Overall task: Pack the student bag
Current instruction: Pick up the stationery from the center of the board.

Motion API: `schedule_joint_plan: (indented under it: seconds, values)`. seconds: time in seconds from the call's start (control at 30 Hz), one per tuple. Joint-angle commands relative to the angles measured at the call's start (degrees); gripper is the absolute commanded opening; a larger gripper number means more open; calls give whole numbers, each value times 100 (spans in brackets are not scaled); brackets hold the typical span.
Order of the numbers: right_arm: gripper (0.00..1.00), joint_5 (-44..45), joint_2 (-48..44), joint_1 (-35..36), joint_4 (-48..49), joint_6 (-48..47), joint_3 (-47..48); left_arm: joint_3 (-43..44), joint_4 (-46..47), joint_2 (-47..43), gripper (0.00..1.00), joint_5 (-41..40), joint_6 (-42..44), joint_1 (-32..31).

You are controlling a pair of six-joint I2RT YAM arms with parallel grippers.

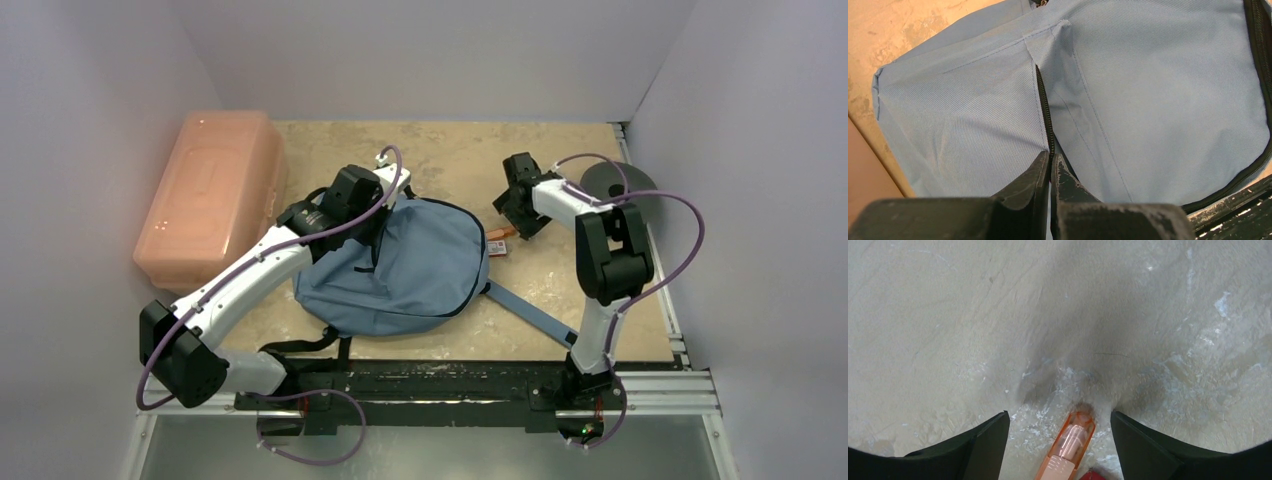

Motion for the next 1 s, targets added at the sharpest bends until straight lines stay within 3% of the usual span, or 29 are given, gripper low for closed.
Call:
schedule_joint_plan:
  seconds: [0.0, 0.3, 0.47, 0.53, 0.67, 0.77, 0.8, 0.97]
  values:
    - [77, -163, 226, 254, -878, 866, -513, 137, 39, -236, 0, 228, -130, -45]
    - [72, -278, 648, 531, -1207, 1220, -3, 139, 47, -247, 0, 300, -151, -42]
    - [63, 299, 845, 525, -1320, 1399, 117, 120, 47, -251, 0, 268, -141, -55]
    - [52, 508, 857, 514, -1361, 1434, 195, 121, 41, -236, 0, 268, -139, -53]
    - [20, 633, 728, 361, -1262, 1327, 210, 128, 53, -186, 0, 277, -139, -60]
    - [4, 686, 586, 118, -1165, 1148, 239, 124, 58, -165, 0, 263, -148, -66]
    - [0, 745, 517, 36, -1083, 1025, 261, 121, 54, -148, 0, 248, -160, -64]
    - [0, 1417, -41, -126, -538, 210, 311, 108, 70, -93, 0, 174, -201, -67]
